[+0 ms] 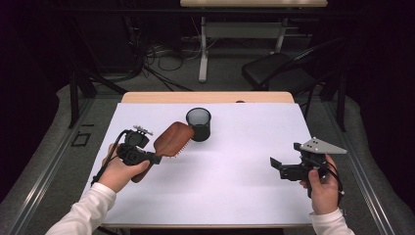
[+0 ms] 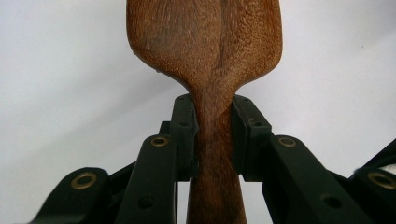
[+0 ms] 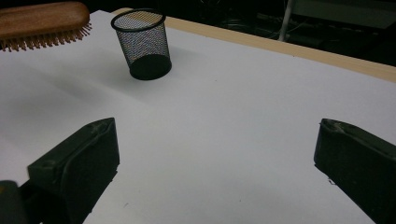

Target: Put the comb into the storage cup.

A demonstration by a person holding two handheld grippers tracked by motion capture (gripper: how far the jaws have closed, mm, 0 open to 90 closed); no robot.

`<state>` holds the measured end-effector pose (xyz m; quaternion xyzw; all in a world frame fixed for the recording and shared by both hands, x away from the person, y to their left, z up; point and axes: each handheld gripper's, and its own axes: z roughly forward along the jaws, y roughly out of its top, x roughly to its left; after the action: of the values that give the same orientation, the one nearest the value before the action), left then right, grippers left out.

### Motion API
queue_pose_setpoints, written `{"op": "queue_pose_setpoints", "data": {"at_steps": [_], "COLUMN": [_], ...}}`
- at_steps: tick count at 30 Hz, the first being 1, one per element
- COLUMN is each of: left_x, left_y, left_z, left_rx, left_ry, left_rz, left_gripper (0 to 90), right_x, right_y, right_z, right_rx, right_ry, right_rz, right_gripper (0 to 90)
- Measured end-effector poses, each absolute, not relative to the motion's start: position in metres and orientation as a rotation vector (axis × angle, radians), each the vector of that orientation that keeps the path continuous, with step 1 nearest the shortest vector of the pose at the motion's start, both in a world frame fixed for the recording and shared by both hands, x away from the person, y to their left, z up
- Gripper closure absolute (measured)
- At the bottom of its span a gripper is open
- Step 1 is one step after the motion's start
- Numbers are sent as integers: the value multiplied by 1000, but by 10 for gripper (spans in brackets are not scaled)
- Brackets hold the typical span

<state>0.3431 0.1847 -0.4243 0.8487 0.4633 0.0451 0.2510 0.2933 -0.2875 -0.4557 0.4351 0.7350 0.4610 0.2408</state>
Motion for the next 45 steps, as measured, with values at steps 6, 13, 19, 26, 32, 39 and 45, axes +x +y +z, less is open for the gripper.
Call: {"op": "queue_pose_setpoints", "data": {"at_steps": [6, 13, 19, 26, 32, 39, 45], "left_x": [346, 350, 356, 360, 362, 365, 367], "left_y": [182, 178, 174, 167, 161, 156, 152], "left_z": [-414, -402, -394, -385, -382, -379, -378], "left_rx": [2311, 2335, 2333, 2329, 2331, 2321, 2324], "left_ry": [1248, 1221, 1196, 1166, 1141, 1128, 1117], "left_rz": [152, 178, 180, 192, 189, 184, 189], "left_gripper": [726, 726, 726, 726, 726, 726, 726], "right_x": [295, 298, 303, 309, 317, 330, 339], "right_y": [-285, -281, -276, -269, -261, -249, -240], "right_z": [-456, -455, -452, -446, -441, -437, -432], "right_rx": [1183, 1183, 1168, 1142, 1112, 1083, 1067], "right_ry": [2018, 2036, 2070, 2116, 2170, 2233, 2263], "right_rz": [1257, 1257, 1224, 1175, 1144, 1101, 1082], "right_gripper": [0, 0, 0, 0, 0, 0, 0]}}
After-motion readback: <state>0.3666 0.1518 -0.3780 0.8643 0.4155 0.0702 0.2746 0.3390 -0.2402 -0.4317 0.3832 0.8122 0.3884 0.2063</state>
